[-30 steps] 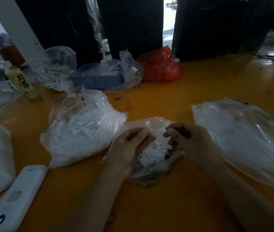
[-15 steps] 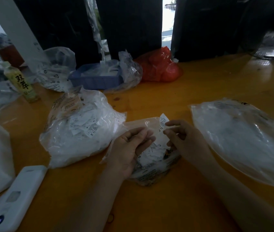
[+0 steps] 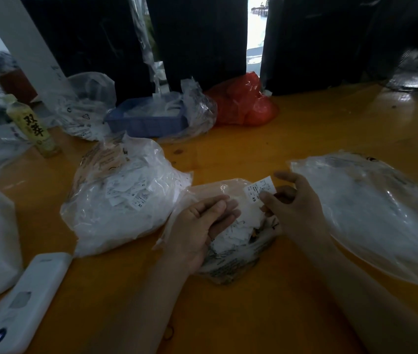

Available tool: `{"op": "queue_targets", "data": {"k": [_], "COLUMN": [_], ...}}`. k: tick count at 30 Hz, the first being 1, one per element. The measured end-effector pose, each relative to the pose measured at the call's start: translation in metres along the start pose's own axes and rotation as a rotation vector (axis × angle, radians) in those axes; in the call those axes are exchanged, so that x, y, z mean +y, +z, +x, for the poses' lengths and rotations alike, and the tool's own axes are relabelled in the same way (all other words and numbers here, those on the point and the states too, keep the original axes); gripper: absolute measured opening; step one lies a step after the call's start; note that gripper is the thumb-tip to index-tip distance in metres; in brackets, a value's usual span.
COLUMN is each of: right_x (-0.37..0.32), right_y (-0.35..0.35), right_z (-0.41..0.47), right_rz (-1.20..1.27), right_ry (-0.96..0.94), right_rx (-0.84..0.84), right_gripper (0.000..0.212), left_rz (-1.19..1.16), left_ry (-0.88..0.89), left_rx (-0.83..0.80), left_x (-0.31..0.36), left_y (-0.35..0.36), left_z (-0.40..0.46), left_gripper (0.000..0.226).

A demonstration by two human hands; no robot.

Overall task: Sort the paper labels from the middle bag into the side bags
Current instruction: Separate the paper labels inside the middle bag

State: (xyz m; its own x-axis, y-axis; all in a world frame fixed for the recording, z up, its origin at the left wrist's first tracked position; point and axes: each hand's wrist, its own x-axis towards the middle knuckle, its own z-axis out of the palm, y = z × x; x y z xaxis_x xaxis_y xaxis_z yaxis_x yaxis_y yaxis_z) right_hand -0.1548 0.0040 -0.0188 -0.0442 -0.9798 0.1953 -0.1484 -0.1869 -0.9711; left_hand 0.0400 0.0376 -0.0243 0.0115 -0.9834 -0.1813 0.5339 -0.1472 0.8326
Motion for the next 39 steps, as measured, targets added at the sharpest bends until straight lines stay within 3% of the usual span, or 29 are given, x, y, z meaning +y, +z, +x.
{"op": "queue_targets", "data": {"k": [5,13,20,29,39], "right_x": [-0.004,-0.002,0.000,-0.002,-0.002], "right_y": [-0.006,0.001,0.003,0.004,0.003], "right_z": [-0.003,-0.010,-0.013,-0.013,-0.015], "right_rz": [0.096,-0.038,-0.174,-0.277,-0.353], "right_ry": [-0.055,-0.126,-0.130,-0.199,-0.250], "right_rx": [-0.074,-0.157,-0.166,-0.154,-0.194], "right_gripper": [0.010,0.004,0.012,0.022,0.015], "left_rz": [-0.005,0.030,0.078,0.366,0.360], "left_ry": [-0.006,-0.003,0.040,0.125,0.150], "left_rx": [0.012,-0.012,0.037,0.043,0.107], "left_x": [-0.001,0.000,-0.002,-0.003,-0.004], "left_y": [0.000,0.002,0.004,0.004,0.003], "left_z": [0.001,-0.001,-0.003,-0.008,-0.007], "left_gripper": [0.019,0.020,0.020,0.020,0.013]}}
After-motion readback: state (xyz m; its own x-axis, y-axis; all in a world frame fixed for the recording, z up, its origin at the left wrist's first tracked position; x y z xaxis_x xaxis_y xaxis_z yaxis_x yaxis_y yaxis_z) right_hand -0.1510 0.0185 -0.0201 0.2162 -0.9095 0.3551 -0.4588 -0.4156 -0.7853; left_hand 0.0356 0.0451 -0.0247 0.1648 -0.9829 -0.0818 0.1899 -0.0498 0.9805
